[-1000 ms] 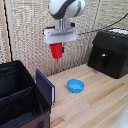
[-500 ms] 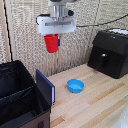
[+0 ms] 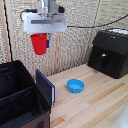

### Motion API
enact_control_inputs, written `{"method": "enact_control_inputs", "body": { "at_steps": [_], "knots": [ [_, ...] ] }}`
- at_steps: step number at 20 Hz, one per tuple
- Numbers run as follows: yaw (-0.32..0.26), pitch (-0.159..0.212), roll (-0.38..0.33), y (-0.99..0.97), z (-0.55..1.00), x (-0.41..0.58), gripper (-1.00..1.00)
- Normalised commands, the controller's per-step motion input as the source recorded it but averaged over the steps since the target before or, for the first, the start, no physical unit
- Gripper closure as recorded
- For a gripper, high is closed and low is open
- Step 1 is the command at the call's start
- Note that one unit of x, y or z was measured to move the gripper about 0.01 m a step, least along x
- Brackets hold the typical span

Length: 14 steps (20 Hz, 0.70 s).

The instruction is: Please find the red cup among the items before you. Carefully move your gripper towards it and gently hold it. Locate the front section of the organizer in front of you. Transfer the red cup above the front section and let go, placing it within that section.

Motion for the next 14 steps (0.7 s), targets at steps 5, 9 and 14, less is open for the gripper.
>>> {"method": "enact_control_inputs", "body": {
  "at_steps": [5, 9, 14],
  "knots": [
    [0.000, 0.000, 0.000, 0.94, 0.00, -0.385, 1.00],
    [0.000, 0.000, 0.000, 0.86, -0.08, -0.482, 1.00],
    [0.000, 0.000, -0.014, 0.70, -0.26, -0.378, 1.00]
  ]
}}
